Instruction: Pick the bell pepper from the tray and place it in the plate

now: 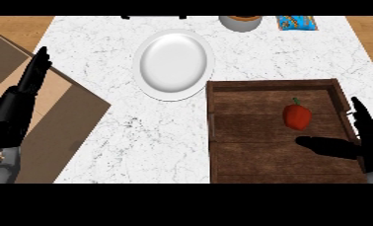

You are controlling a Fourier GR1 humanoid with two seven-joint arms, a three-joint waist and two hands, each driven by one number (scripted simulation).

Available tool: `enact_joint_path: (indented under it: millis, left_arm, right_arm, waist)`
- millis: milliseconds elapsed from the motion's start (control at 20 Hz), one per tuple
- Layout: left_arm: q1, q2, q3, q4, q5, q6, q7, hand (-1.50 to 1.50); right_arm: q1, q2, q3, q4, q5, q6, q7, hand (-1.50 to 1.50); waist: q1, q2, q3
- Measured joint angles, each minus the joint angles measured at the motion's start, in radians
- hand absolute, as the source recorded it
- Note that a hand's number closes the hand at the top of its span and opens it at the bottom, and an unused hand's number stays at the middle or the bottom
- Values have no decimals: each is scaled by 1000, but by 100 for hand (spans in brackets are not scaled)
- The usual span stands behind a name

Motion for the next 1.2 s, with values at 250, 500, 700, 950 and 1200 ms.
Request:
enact_joint_path:
  millis: [250, 500, 700, 950, 1200]
  left_arm:
    - [5, 1, 15, 9, -3, -14, -12, 0]
    - [11, -11, 18, 5, -17, -13, -13, 0]
    - [4, -18, 23, 14, -24, -16, -8, 0]
    - [12, -39, 9, -3, -43, -11, 5, 0]
    - [24, -41, 17, -15, -45, -22, 7, 0]
  right_arm:
    - [-51, 12, 18, 31, -12, 36, 14, -150]
    - [-79, 39, 42, 72, -27, 69, 7, -150]
    - [-115, 57, 48, 128, -34, 92, 4, -150]
    - [-132, 81, 38, 194, -46, 109, -38, -150]
    - [-145, 113, 51, 240, -36, 113, -64, 150]
  waist:
    - [-5, -1, 3]
    - [-7, -2, 5]
    - [-7, 0, 6]
    - [-9, -1, 7]
    - [-9, -2, 7]
